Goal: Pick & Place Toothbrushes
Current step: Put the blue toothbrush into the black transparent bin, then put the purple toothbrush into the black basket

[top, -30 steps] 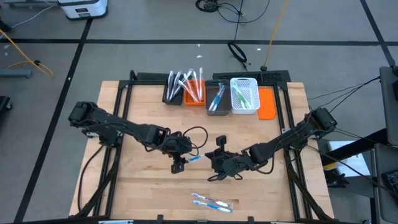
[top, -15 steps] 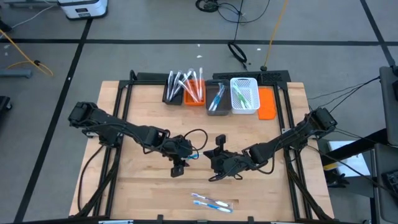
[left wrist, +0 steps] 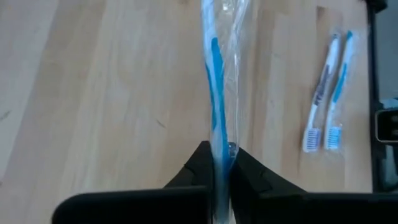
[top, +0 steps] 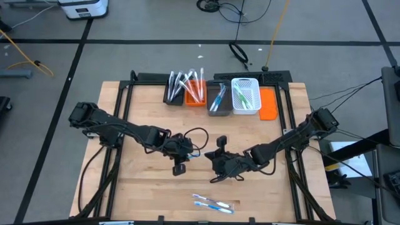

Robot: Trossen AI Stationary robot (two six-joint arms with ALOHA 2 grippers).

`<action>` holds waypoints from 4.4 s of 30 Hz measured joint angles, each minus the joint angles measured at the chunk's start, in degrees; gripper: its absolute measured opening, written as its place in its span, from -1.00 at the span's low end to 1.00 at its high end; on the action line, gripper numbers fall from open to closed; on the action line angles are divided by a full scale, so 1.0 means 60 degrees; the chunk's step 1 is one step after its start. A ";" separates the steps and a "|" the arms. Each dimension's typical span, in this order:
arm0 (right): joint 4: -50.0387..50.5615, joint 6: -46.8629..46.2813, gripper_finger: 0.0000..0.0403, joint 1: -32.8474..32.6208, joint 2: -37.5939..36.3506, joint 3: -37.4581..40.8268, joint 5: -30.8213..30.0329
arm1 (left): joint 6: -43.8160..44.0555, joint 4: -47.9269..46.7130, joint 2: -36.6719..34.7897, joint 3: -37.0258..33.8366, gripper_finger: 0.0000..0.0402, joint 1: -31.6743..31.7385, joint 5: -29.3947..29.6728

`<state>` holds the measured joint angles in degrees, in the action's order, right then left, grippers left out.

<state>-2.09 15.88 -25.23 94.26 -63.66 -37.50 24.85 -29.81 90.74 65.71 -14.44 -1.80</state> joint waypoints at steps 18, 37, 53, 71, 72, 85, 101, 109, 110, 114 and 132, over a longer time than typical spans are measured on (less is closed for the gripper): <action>0.0392 -0.0910 -0.57 -0.0005 -0.0882 0.0000 -0.0015 | 0.0374 -0.0690 0.0000 0.0004 -0.95 -0.0035 0.2023; 0.0710 -0.0721 -0.61 -0.1251 -0.1060 0.0000 -0.0001 | -0.1119 0.1793 0.0000 0.0004 -0.95 0.2208 0.2374; 0.0909 -0.0916 -0.64 -0.1697 -0.1060 0.0000 -0.0004 | -0.1137 0.5075 0.0314 0.0000 -0.95 0.4514 0.0214; 0.0626 -0.1286 -0.64 -0.1698 -0.1060 0.0004 0.0000 | 0.1064 0.9234 0.3002 0.0011 -0.95 0.6179 0.0062; 0.0601 -0.1287 -0.64 -0.1698 -0.1060 0.0004 0.0000 | 0.1228 0.9331 0.3132 0.0007 -0.95 0.6269 0.0070; 0.0601 -0.1286 -0.64 -0.1688 -0.1060 0.0004 0.0004 | 0.2173 1.0905 0.4262 0.0007 -0.95 0.6454 0.0302; 0.0601 -0.1288 -0.64 -0.1688 -0.1060 0.0004 0.0004 | 0.1233 1.0361 0.4262 0.0007 -0.81 0.6073 0.0915; 0.0601 -0.1286 -0.64 -0.1684 -0.1060 0.0004 0.0004 | 0.1364 1.0025 0.4262 0.0011 -0.42 0.6080 0.1305; 0.0601 -0.1286 -0.64 -0.1674 -0.1060 0.0004 0.0004 | 0.1341 1.0006 0.4262 0.0011 -0.37 0.6078 0.1303; 0.0602 -0.1286 -0.64 -0.1662 -0.1060 0.0004 0.0004 | 0.1379 1.0013 0.4262 0.0011 -0.23 0.6073 0.1300; 0.0605 -0.1286 -0.64 -0.1662 -0.1060 0.0004 0.0004 | 0.1068 1.0204 0.4210 0.0011 -0.17 0.6050 -0.0706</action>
<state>1.54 8.16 -35.20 87.90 -63.64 -37.47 31.26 31.41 116.00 65.78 21.86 -6.04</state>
